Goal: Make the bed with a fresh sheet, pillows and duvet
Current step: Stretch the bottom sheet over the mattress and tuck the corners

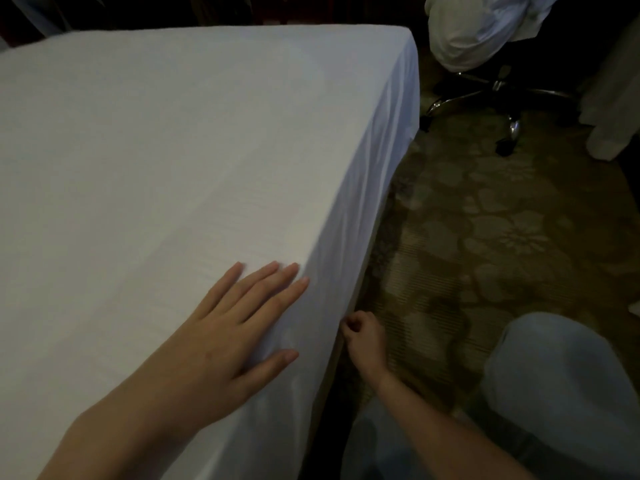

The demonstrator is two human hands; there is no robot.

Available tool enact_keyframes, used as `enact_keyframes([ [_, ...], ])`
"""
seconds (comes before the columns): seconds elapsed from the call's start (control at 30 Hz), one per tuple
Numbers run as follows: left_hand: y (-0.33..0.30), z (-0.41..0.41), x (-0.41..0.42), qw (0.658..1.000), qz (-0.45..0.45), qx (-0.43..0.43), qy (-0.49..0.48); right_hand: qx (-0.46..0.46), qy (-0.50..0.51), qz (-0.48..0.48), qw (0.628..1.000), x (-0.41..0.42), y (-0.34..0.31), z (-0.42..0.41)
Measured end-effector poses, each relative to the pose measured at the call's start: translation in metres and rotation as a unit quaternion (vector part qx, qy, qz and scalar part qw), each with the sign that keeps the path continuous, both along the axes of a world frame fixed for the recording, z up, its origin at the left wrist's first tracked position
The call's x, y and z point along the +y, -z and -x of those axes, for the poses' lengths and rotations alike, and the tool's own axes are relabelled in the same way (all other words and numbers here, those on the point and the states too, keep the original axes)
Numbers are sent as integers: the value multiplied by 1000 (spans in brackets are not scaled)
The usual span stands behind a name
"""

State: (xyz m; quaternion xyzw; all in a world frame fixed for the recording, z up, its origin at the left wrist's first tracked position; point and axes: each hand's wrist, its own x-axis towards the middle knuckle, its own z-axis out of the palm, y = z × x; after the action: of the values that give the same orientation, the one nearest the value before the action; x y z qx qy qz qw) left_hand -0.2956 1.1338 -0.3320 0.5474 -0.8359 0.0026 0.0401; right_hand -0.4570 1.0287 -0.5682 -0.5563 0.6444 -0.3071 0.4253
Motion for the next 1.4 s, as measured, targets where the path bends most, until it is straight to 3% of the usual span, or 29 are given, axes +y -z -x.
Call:
enact_keyframes([
  [0.1,-3,-1,-14,1000,-13,3,-4,2,-17,19,1000,1,-2,-2],
  [0.43,-7,38,-175,997,-62,-17,-43,61,-58,-185,979,-35,-6,-10],
  [0.5,-1,49,-208,998,-44,-19,-49,23,-83,-205,975,-45,-7,-5],
  [0.57,6,56,-227,998,5,-21,-51,-72,-80,-198,974,-52,-3,2],
  [0.67,14,61,-231,996,25,-54,-59,-212,-9,-165,963,-66,-5,17],
  [0.87,12,61,-228,998,21,-50,-40,-262,13,-137,955,-117,-23,7],
  [1.0,15,61,-228,998,26,-48,-39,-221,41,-110,968,-131,-20,6],
  [1.17,17,60,-228,997,42,-57,-37,-72,26,-71,995,-139,-25,17],
  [1.27,20,58,-228,996,52,-67,-41,-36,40,-69,996,-141,-18,27],
  [1.4,20,58,-228,994,59,-79,-38,38,-26,-84,995,-153,-15,15],
])
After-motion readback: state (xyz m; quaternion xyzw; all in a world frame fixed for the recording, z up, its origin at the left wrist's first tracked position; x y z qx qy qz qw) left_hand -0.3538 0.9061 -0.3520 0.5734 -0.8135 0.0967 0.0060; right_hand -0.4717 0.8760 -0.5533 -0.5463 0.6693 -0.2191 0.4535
